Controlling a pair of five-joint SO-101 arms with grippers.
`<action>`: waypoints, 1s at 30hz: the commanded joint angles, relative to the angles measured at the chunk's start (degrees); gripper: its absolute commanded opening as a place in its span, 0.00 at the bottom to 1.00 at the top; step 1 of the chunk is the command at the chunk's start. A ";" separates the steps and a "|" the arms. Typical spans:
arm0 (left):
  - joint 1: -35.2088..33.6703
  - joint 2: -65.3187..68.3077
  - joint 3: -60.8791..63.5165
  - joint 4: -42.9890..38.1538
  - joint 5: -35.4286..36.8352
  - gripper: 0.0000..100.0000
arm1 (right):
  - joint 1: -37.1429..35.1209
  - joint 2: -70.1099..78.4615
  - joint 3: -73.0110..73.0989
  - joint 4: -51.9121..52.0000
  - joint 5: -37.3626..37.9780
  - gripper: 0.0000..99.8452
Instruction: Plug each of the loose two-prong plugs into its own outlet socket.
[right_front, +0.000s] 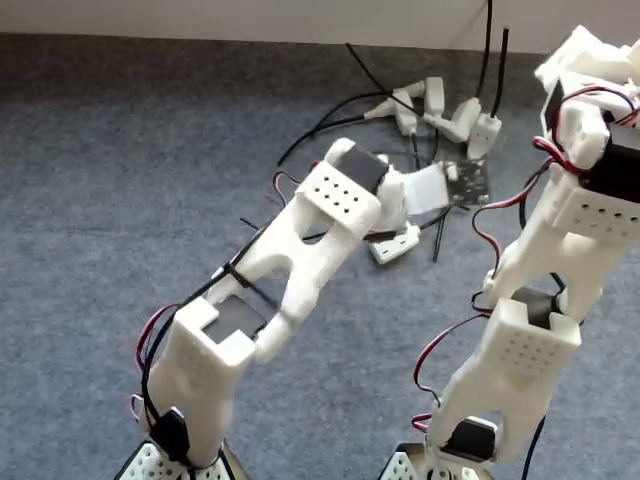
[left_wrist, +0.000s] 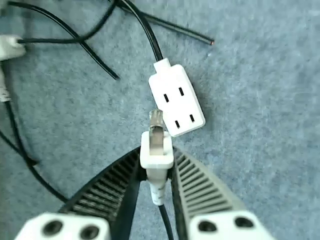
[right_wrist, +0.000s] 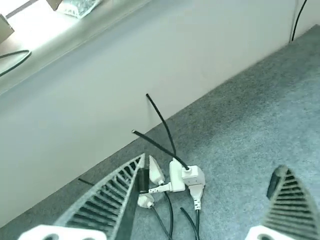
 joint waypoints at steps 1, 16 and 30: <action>0.48 -5.76 -7.87 2.99 5.19 0.04 | 3.74 -5.05 -6.64 -1.36 0.62 0.36; -2.42 -23.43 -17.71 8.88 28.04 0.02 | 8.31 -3.74 -6.55 -3.21 0.35 0.36; 10.24 -66.95 15.52 -0.44 32.00 0.01 | 1.10 2.51 -6.55 -3.74 0.44 0.36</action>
